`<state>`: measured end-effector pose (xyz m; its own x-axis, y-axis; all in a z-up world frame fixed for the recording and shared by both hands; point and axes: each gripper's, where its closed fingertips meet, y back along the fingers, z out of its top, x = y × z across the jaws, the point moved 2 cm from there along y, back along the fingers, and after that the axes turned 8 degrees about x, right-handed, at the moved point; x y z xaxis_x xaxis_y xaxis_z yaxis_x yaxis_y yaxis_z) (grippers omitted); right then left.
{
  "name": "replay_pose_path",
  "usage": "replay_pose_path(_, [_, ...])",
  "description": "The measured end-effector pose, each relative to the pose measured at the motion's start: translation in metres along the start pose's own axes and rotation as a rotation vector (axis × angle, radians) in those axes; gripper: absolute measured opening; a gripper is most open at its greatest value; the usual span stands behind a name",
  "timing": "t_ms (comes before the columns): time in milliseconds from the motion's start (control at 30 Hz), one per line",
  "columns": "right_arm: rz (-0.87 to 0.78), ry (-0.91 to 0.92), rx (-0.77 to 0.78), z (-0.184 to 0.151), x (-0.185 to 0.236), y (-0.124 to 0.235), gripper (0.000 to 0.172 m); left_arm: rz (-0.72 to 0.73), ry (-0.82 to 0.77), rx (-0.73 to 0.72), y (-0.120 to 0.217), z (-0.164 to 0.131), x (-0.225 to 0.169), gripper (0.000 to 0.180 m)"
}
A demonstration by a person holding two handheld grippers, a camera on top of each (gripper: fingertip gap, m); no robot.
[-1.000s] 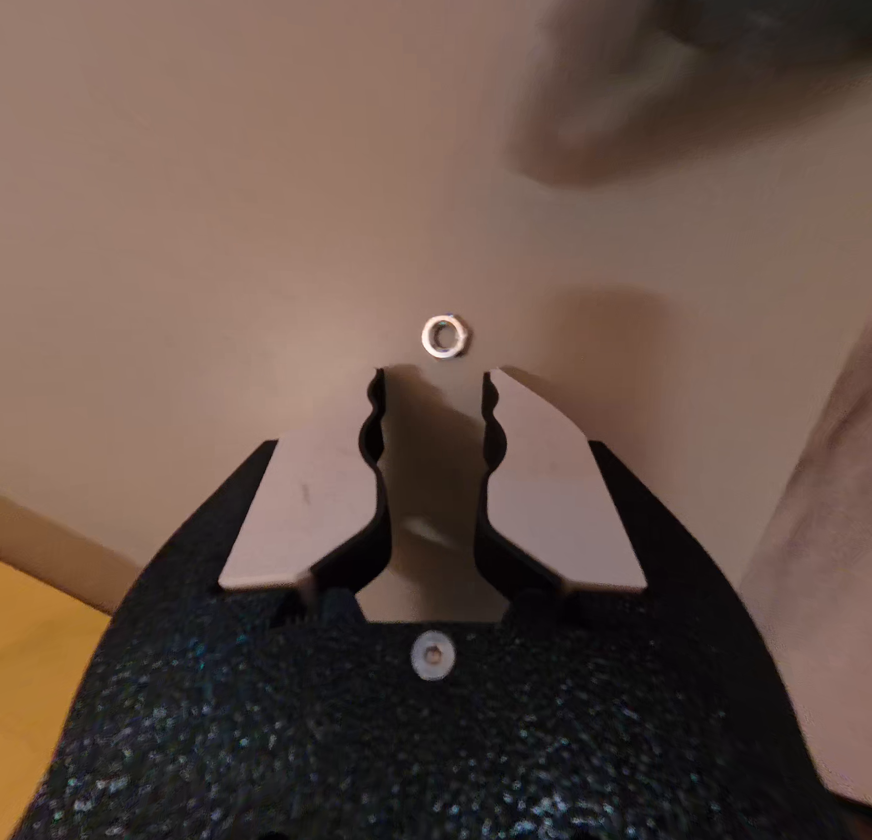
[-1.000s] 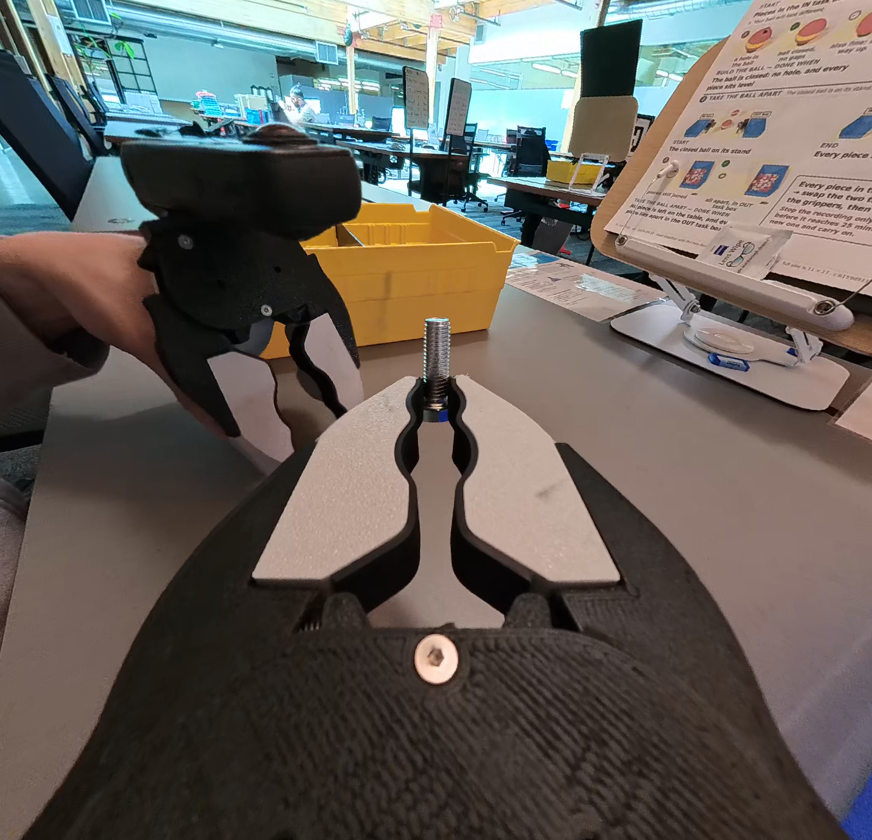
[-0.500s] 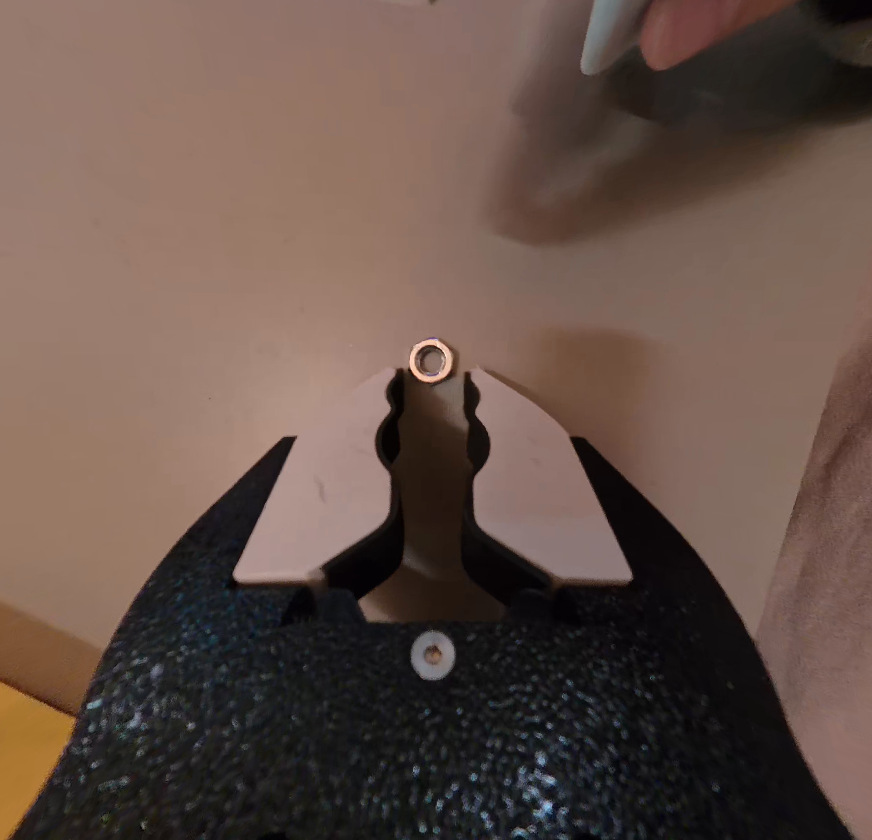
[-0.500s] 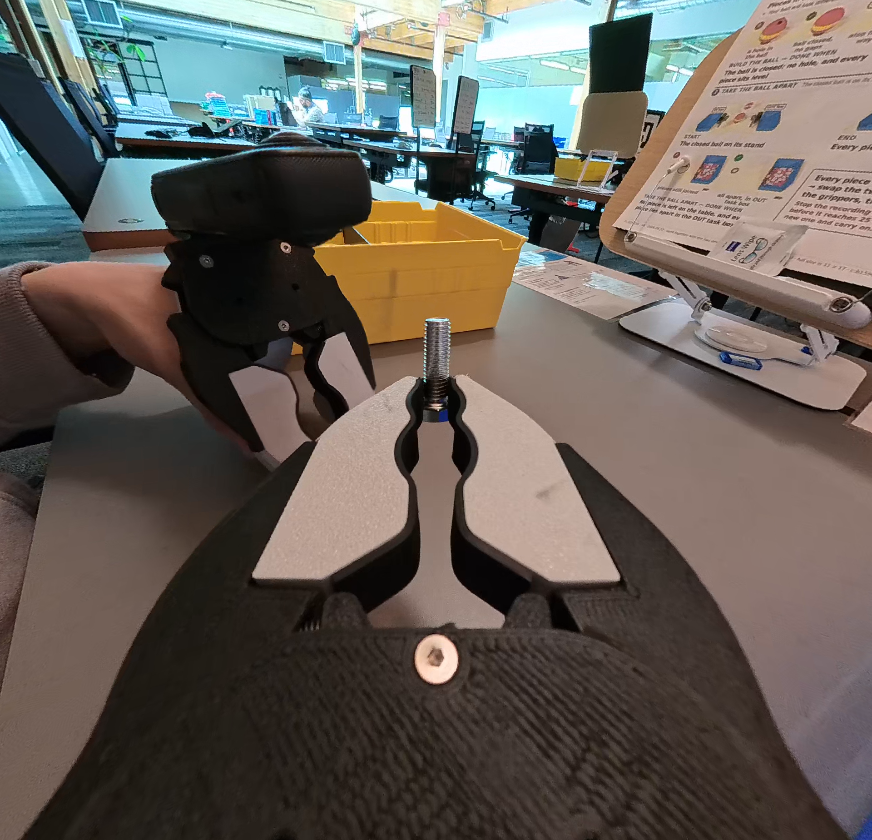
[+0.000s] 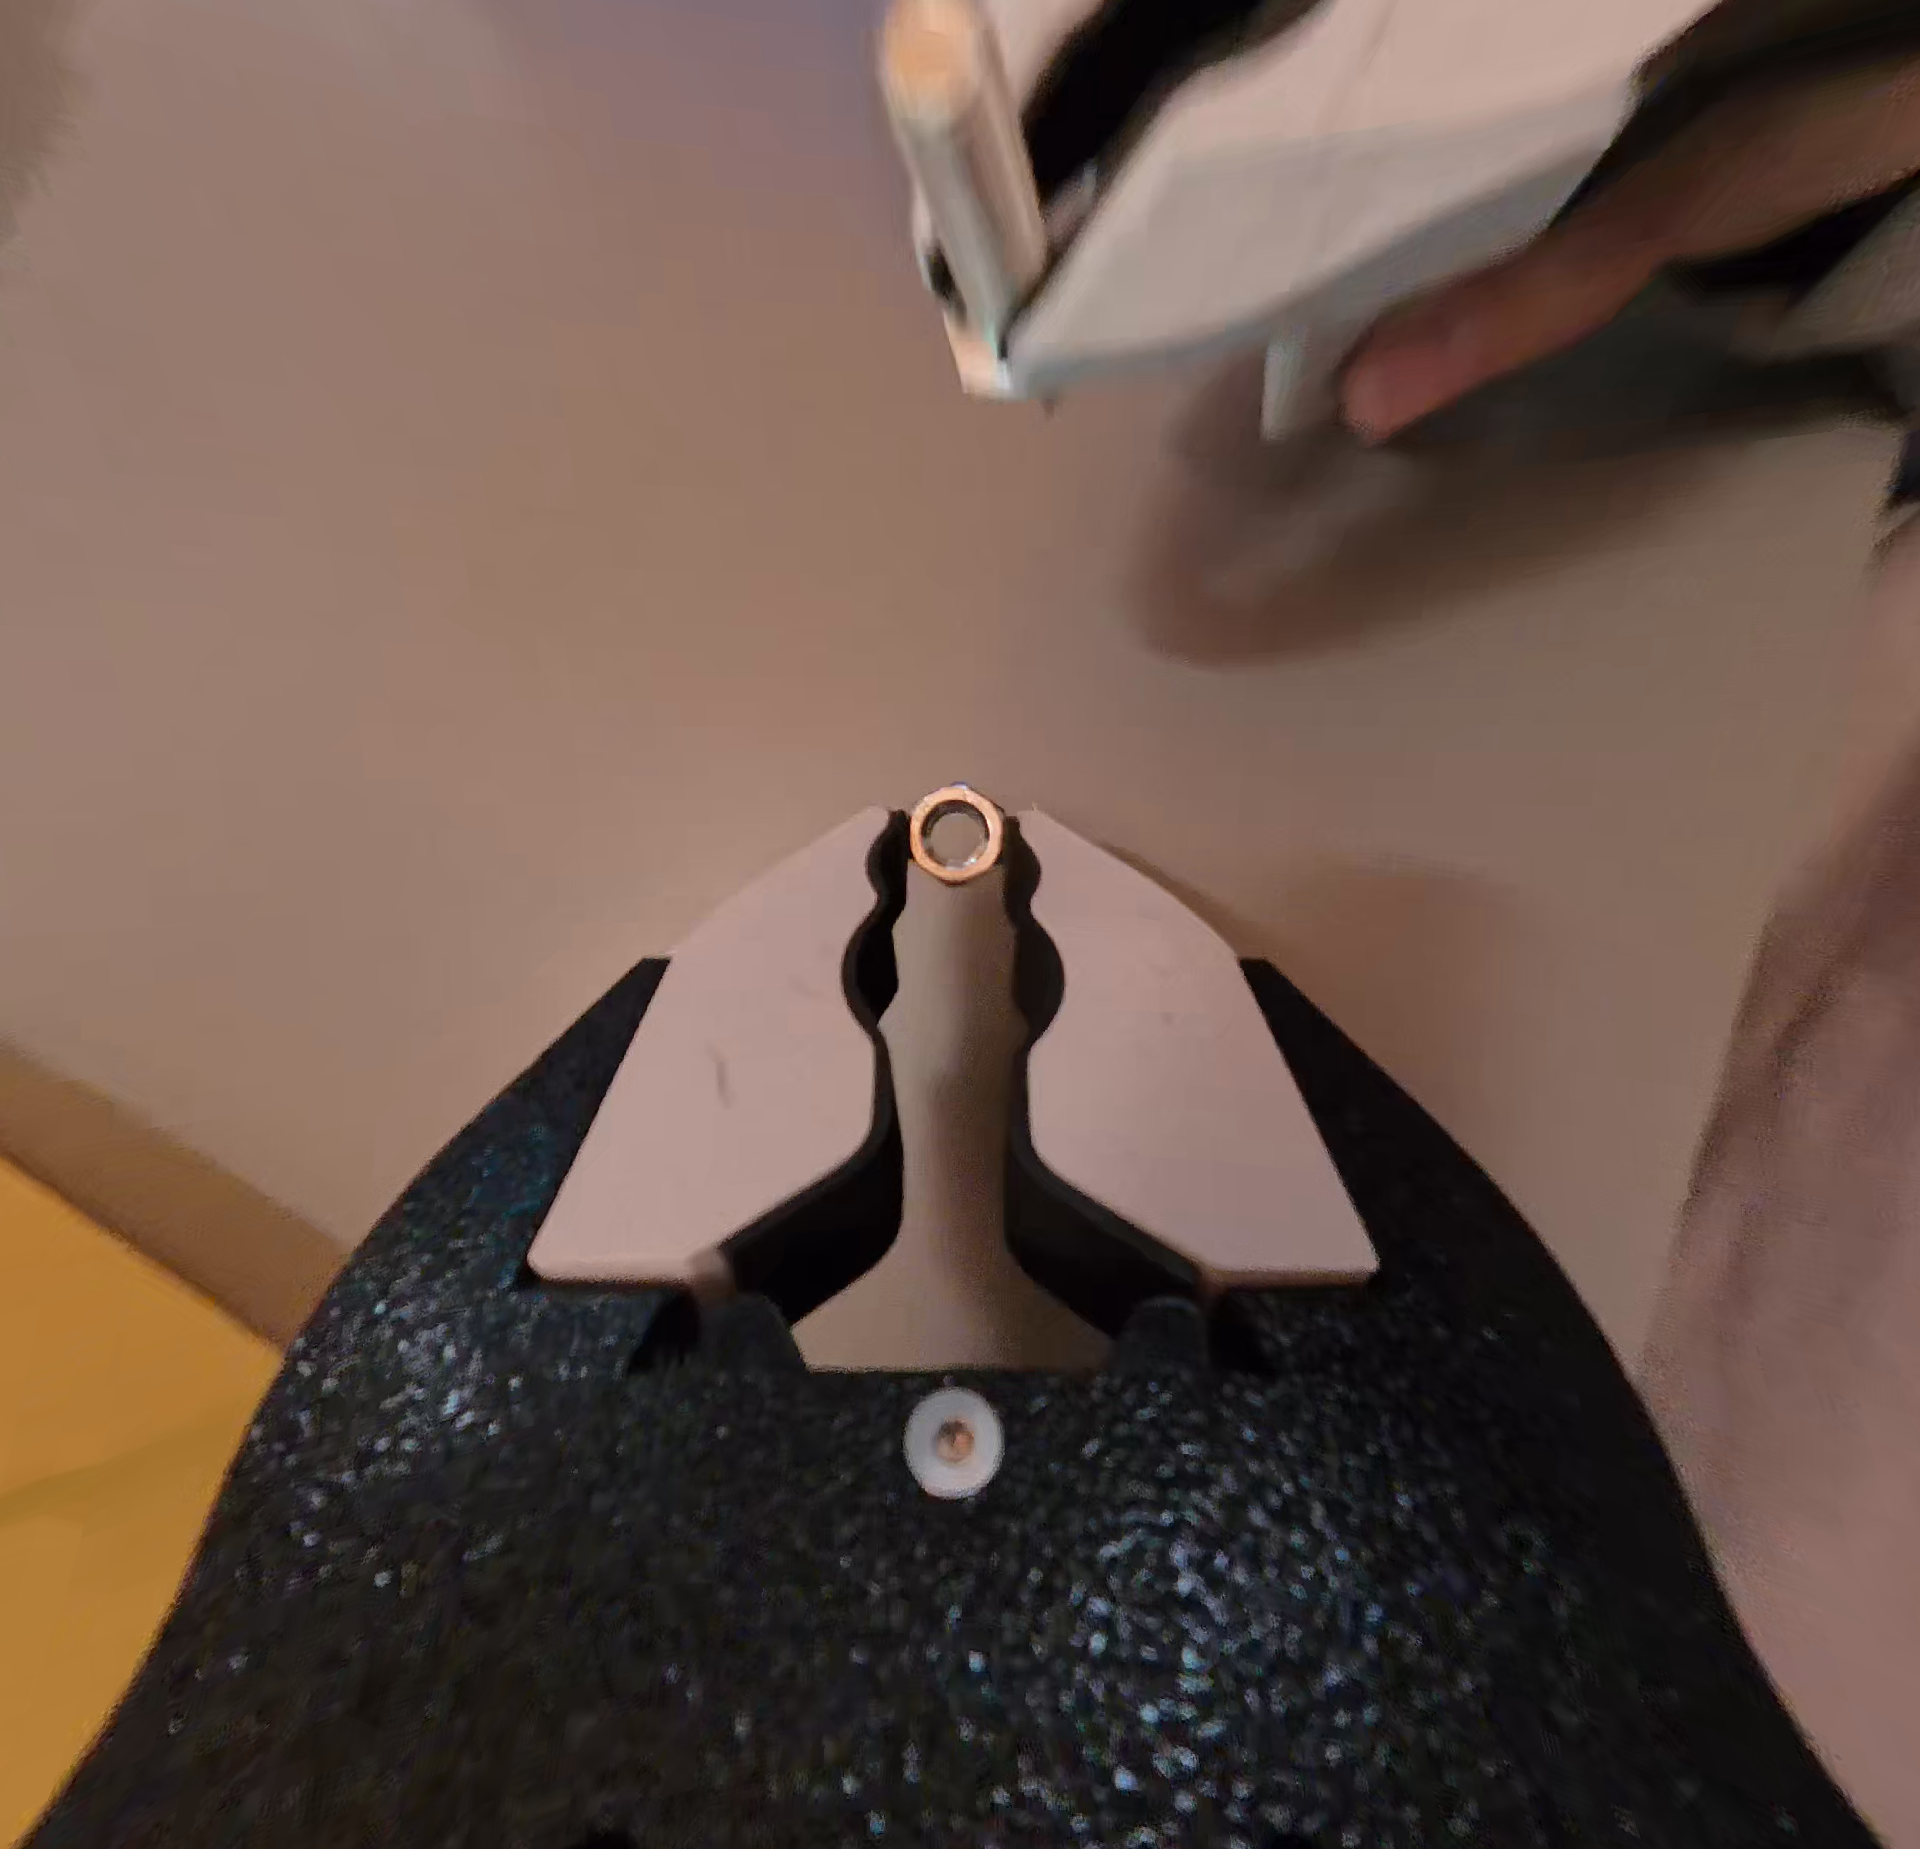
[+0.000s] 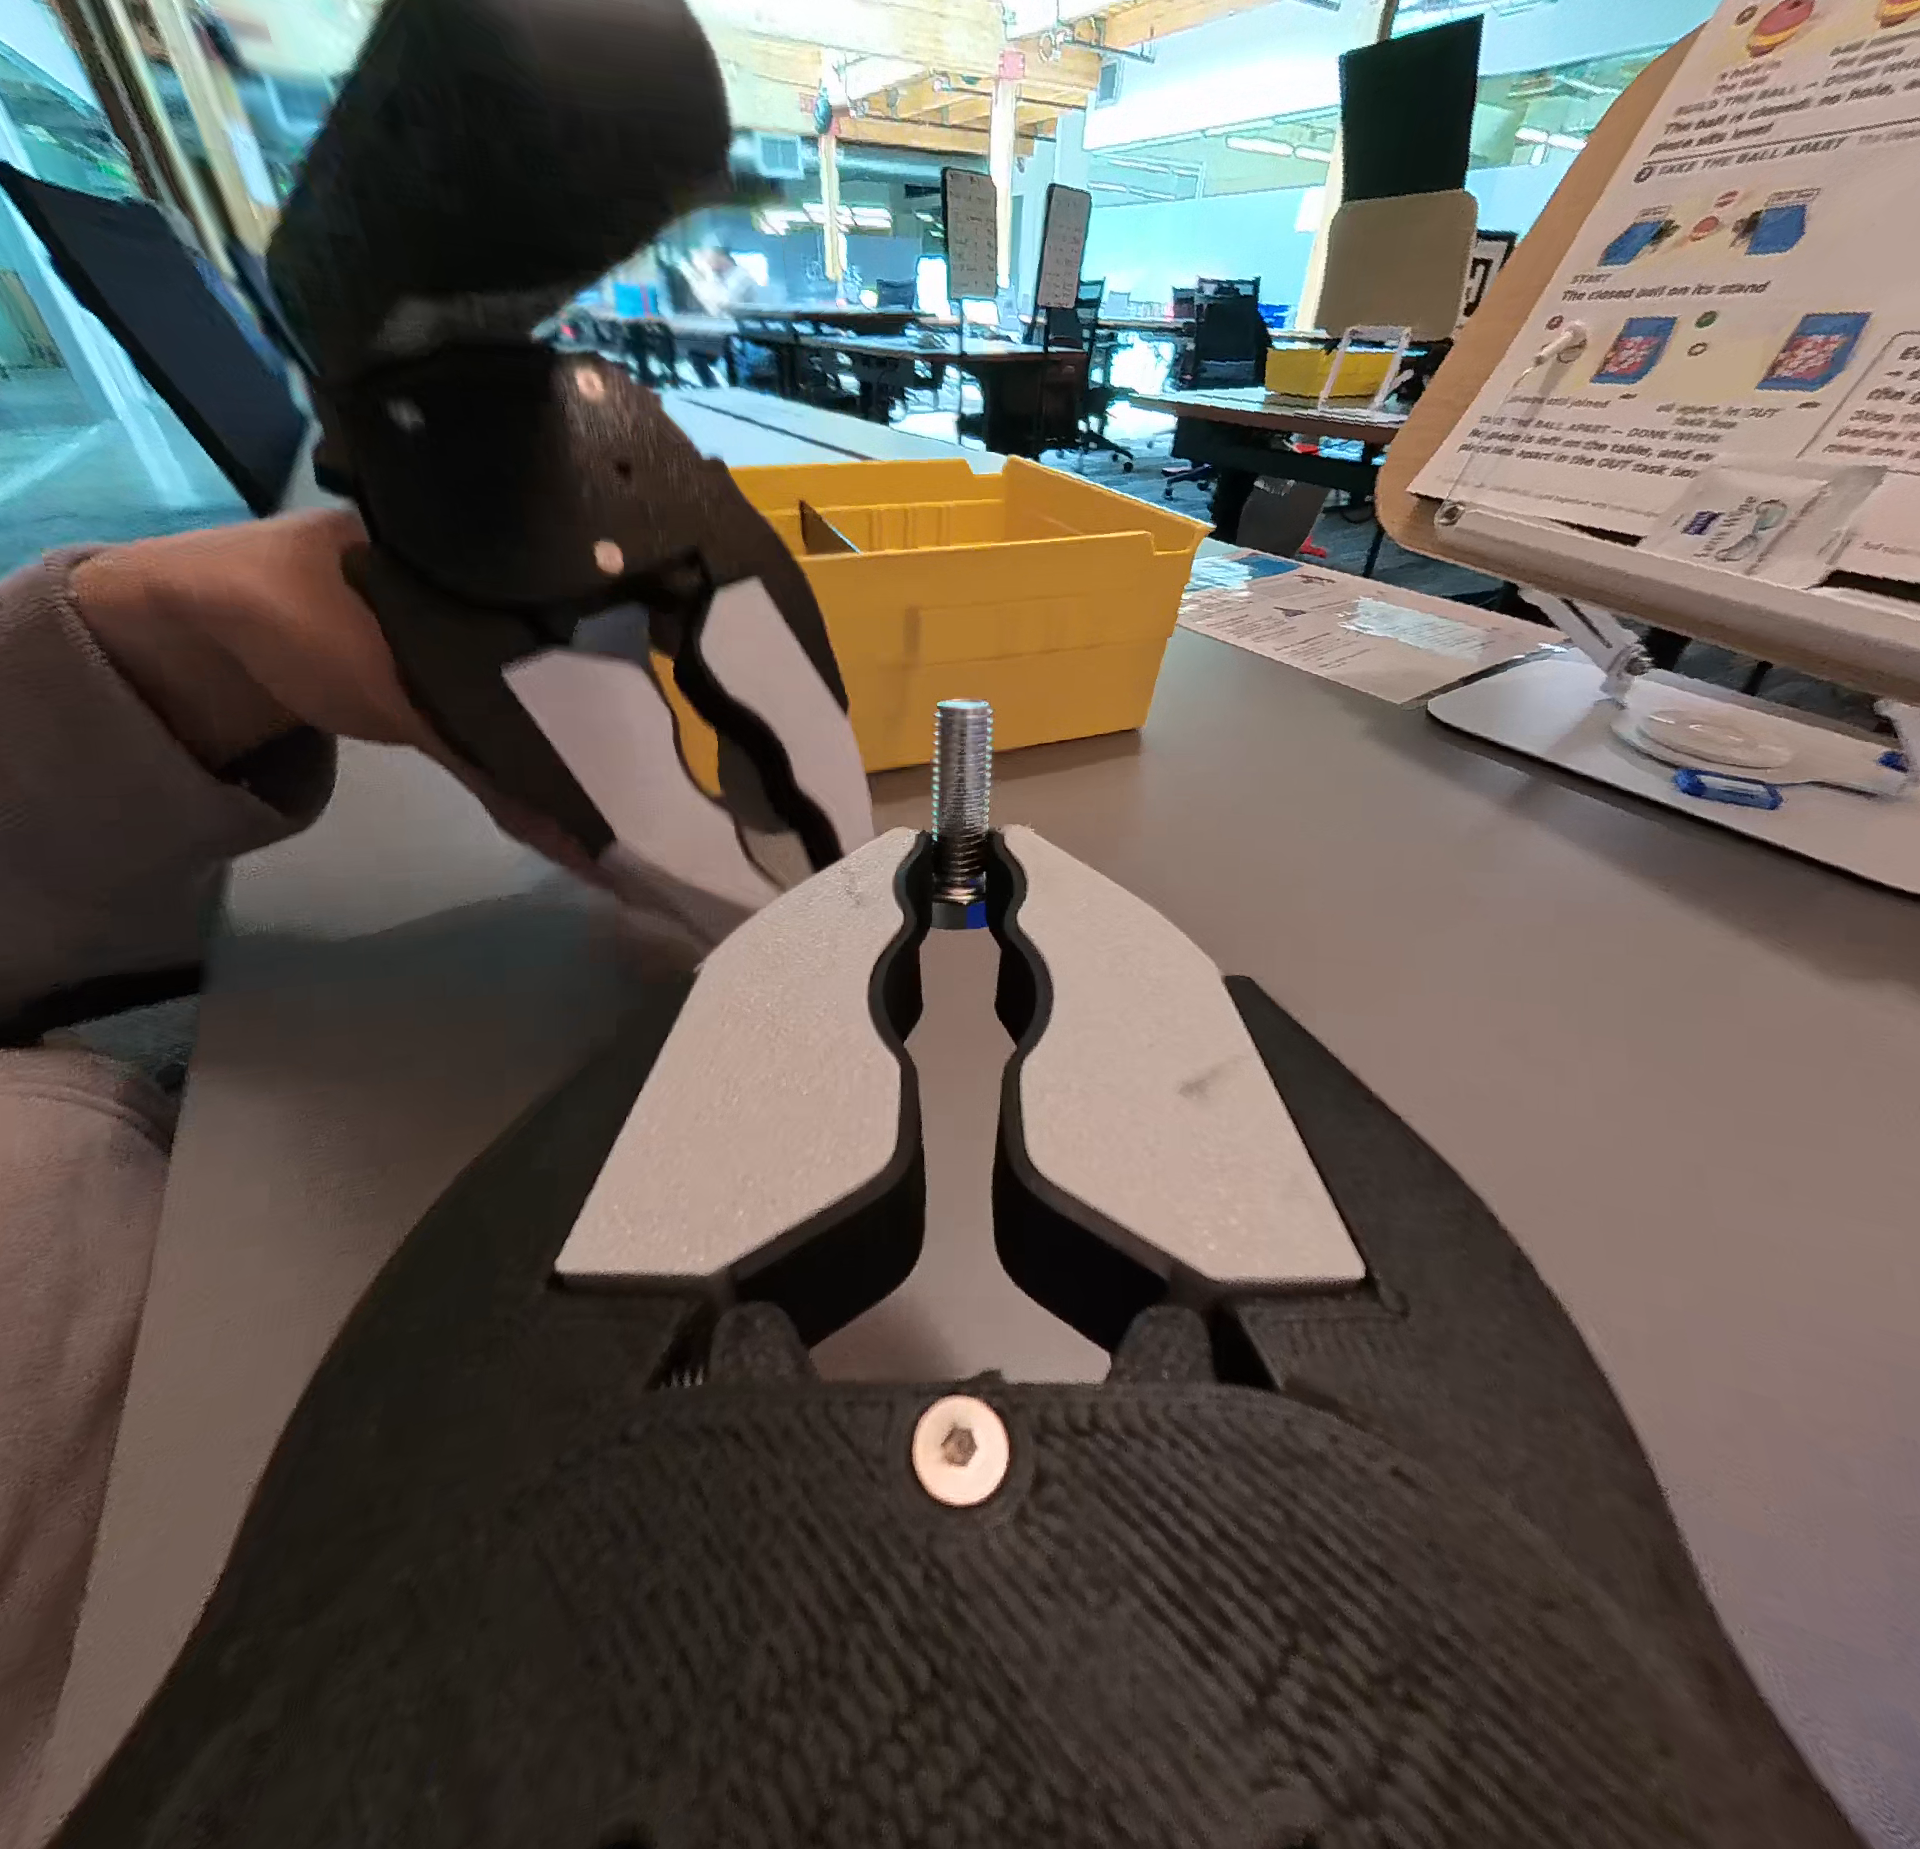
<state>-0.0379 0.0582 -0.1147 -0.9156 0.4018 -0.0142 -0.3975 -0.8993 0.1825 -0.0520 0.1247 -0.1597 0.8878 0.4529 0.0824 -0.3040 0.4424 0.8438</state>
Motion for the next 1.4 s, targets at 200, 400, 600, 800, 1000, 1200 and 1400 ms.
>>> replay_pose_path(200, [0.122,-0.116,-0.048,0.008,0.033,-0.016,0.009,0.003,0.12,-0.114,0.078,0.01,0.0,0.017])
replay_pose_path(400, [0.181,-0.029,-0.046,0.026,0.07,-0.024,0.009,-0.066,-0.022,-0.065,0.108,0.021,-0.019,0.017])
replay_pose_path(600, [0.157,0.009,-0.058,0.033,0.071,-0.02,0.009,-0.083,-0.173,0.055,0.121,0.038,-0.023,0.017])
replay_pose_path(800, [0.136,0.044,-0.077,0.037,0.07,-0.015,0.009,-0.133,-0.193,0.093,0.114,0.042,-0.027,0.016])
replay_pose_path(1000, [0.13,0.062,-0.083,0.038,0.069,-0.014,0.009,-0.176,-0.212,0.084,0.112,0.045,-0.027,0.017])
replay_pose_path(1200, [0.145,0.045,-0.077,0.035,0.07,-0.016,0.009,-0.193,-0.244,0.088,0.109,0.042,-0.025,0.017])
replay_pose_path(1400, [0.153,0.028,-0.082,0.036,0.068,-0.015,0.009,-0.169,-0.266,0.097,0.107,0.041,-0.023,0.017])
